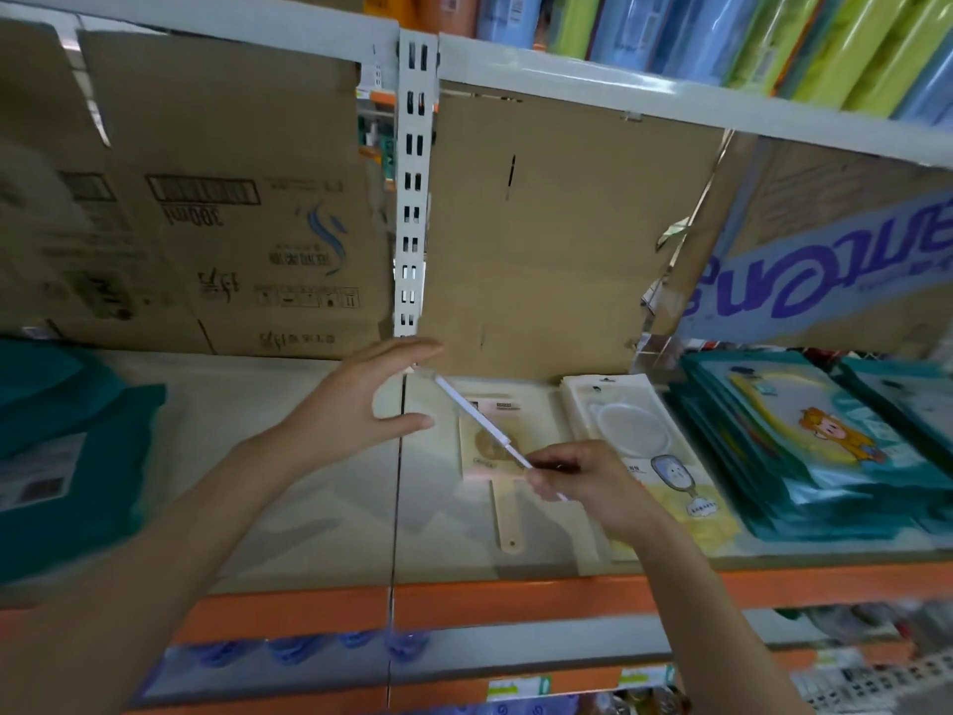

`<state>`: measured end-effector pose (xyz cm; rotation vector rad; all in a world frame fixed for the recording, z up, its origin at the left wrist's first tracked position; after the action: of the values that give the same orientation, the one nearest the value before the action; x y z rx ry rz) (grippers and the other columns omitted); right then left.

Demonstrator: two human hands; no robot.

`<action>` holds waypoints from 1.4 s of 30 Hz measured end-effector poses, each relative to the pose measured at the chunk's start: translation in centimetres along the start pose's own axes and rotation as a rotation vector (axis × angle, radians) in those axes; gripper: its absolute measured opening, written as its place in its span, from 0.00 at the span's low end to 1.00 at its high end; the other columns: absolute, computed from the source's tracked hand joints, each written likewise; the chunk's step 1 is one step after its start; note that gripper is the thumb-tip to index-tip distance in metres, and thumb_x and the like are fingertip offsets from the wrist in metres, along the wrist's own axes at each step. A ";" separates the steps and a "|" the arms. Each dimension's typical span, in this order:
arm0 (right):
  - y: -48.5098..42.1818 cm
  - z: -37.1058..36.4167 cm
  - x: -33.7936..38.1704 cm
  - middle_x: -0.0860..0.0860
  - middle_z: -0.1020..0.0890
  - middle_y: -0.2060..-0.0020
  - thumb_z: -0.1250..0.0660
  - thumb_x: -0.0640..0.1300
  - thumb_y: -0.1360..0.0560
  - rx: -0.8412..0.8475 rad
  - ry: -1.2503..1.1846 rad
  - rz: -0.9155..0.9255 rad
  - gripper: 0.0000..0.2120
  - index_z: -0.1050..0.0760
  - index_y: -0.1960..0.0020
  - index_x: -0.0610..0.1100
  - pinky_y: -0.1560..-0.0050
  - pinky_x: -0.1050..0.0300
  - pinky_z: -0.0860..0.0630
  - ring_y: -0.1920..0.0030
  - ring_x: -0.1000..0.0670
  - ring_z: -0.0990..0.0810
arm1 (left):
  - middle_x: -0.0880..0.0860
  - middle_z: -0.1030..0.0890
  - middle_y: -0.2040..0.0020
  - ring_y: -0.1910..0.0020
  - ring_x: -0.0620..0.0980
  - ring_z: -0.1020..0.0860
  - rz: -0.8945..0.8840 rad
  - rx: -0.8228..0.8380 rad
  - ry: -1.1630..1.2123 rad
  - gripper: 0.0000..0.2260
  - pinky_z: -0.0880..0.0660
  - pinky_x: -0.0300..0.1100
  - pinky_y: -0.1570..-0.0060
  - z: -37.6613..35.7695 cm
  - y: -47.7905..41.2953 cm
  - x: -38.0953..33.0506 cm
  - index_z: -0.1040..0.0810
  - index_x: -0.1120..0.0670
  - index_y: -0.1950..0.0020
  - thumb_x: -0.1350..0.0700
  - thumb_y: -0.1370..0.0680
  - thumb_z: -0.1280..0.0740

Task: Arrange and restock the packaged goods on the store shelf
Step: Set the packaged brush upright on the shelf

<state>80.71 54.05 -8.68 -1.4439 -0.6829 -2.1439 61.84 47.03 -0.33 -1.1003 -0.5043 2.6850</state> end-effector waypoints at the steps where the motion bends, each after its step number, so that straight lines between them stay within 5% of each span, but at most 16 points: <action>1: 0.3 -0.4 0.2 0.45 0.25 0.68 0.32 0.33 0.28 0.042 -0.056 -0.023 0.04 0.20 0.54 0.36 0.62 0.63 0.31 0.64 0.50 0.28 | 0.27 0.29 0.40 0.37 0.31 0.32 0.007 0.000 0.055 0.24 0.40 0.23 0.39 0.3 -0.4 -0.5 0.31 0.30 0.39 0.42 0.32 0.27; 7: 1.3 -1.3 1.0 0.45 0.23 0.64 0.31 0.42 0.35 0.205 -0.185 -0.095 0.14 0.20 0.52 0.37 0.59 0.63 0.24 0.65 0.54 0.23 | 0.43 0.18 0.58 0.57 0.39 0.22 0.050 0.006 0.264 0.05 0.29 0.29 0.51 0.6 -2.4 -1.5 0.19 0.46 0.58 0.56 0.31 0.28; 12: 1.2 -1.1 1.7 0.44 0.22 0.62 0.31 0.45 0.33 0.176 -0.165 -0.059 0.17 0.21 0.50 0.33 0.55 0.62 0.25 0.60 0.52 0.23 | 0.42 0.20 0.65 0.65 0.37 0.24 0.069 0.063 0.304 0.11 0.31 0.26 0.64 0.5 -2.9 -2.1 0.21 0.51 0.61 0.67 0.28 0.31; 17: 1.3 -0.3 3.3 0.53 0.18 0.59 0.28 0.38 0.29 0.067 -0.014 0.065 0.08 0.21 0.52 0.48 0.51 0.63 0.26 0.57 0.54 0.22 | 0.52 0.23 0.68 0.72 0.38 0.28 0.133 0.179 0.270 0.03 0.34 0.28 0.72 1.2 -3.4 -2.6 0.21 0.60 0.59 0.66 0.26 0.32; 22: 2.4 -2.8 3.5 0.56 0.21 0.66 0.26 0.42 0.30 0.185 0.160 0.112 0.07 0.21 0.55 0.50 0.58 0.63 0.29 0.64 0.55 0.25 | 0.55 0.19 0.61 0.62 0.44 0.21 0.187 0.358 0.175 0.01 0.27 0.35 0.61 0.4 -4.5 -2.7 0.20 0.58 0.57 0.63 0.26 0.31; 29: 2.7 -4.0 2.9 0.55 0.22 0.68 0.29 0.41 0.28 0.167 0.204 0.185 0.05 0.23 0.60 0.49 0.63 0.59 0.28 0.68 0.55 0.25 | 0.46 0.19 0.64 0.62 0.40 0.20 0.227 0.393 0.070 0.01 0.26 0.34 0.64 -1.0 -5.9 -3.4 0.21 0.54 0.56 0.59 0.26 0.31; 37: 2.4 -2.0 1.0 0.55 0.21 0.70 0.33 0.35 0.26 0.042 0.041 0.125 0.09 0.25 0.63 0.45 0.67 0.63 0.29 0.70 0.57 0.25 | 0.46 0.32 0.32 0.33 0.44 0.34 0.266 0.038 0.064 0.32 0.37 0.43 0.35 0.3 -5.8 -0.8 0.36 0.49 0.29 0.51 0.30 0.28; 42: 2.3 -1.4 -0.9 0.55 0.21 0.73 0.34 0.34 0.25 -0.015 -0.101 0.044 0.10 0.25 0.63 0.45 0.70 0.67 0.28 0.71 0.58 0.22 | 0.48 0.25 0.40 0.40 0.48 0.27 0.513 -0.014 0.253 0.24 0.29 0.44 0.43 -2.5 -3.0 3.6 0.31 0.52 0.32 0.48 0.26 0.33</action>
<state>81.51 51.50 -9.60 -1.5697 -0.6664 -2.0582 61.17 51.48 -3.17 -1.7462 -0.2160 2.8813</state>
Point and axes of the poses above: each hand's wrist, its own y-axis away from the middle knuckle, its own z-axis out of the back of the hand, x = y × z, the point moved 10 cm from there along -y, towards the middle knuckle
